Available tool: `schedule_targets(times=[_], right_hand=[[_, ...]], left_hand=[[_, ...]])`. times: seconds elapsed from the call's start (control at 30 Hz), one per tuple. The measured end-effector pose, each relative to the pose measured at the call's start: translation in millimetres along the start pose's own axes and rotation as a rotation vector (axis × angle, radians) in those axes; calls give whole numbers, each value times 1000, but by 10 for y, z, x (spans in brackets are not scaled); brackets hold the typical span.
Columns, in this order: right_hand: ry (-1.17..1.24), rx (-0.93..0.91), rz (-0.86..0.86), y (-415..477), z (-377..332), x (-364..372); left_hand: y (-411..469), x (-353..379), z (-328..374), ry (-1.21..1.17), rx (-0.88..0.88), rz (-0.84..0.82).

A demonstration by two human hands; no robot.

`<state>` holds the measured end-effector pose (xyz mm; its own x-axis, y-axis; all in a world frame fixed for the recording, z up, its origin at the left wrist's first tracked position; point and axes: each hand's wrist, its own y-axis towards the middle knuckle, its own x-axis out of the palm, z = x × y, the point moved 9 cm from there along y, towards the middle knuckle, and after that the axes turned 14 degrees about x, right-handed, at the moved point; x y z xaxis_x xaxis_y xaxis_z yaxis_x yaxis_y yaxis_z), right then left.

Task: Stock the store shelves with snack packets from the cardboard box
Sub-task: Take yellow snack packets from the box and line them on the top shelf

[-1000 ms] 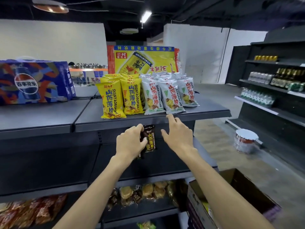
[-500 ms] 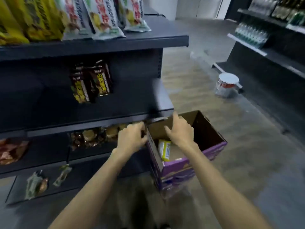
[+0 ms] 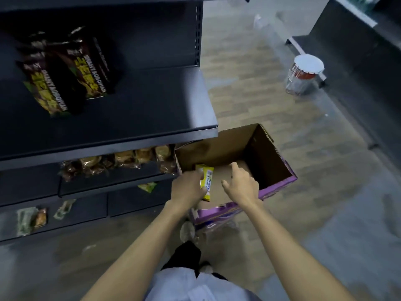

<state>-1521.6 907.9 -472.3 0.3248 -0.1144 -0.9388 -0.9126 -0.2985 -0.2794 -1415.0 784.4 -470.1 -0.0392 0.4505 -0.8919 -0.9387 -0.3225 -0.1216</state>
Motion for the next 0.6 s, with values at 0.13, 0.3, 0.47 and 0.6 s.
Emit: schedule_targets(times=[0.13, 0.3, 0.47, 0.6], right_hand=[[-52, 52, -61, 299, 106, 176], [-87, 98, -137, 596, 308, 397], [-195, 0, -231, 862, 307, 628], [-272, -105, -290, 1046, 275, 733]], left_hand=[[367, 436, 3, -128, -4, -76], [588, 923, -30, -116, -101, -256], [712, 1409, -238, -253, -308, -396], [796, 1663, -408, -265, -475, -394]])
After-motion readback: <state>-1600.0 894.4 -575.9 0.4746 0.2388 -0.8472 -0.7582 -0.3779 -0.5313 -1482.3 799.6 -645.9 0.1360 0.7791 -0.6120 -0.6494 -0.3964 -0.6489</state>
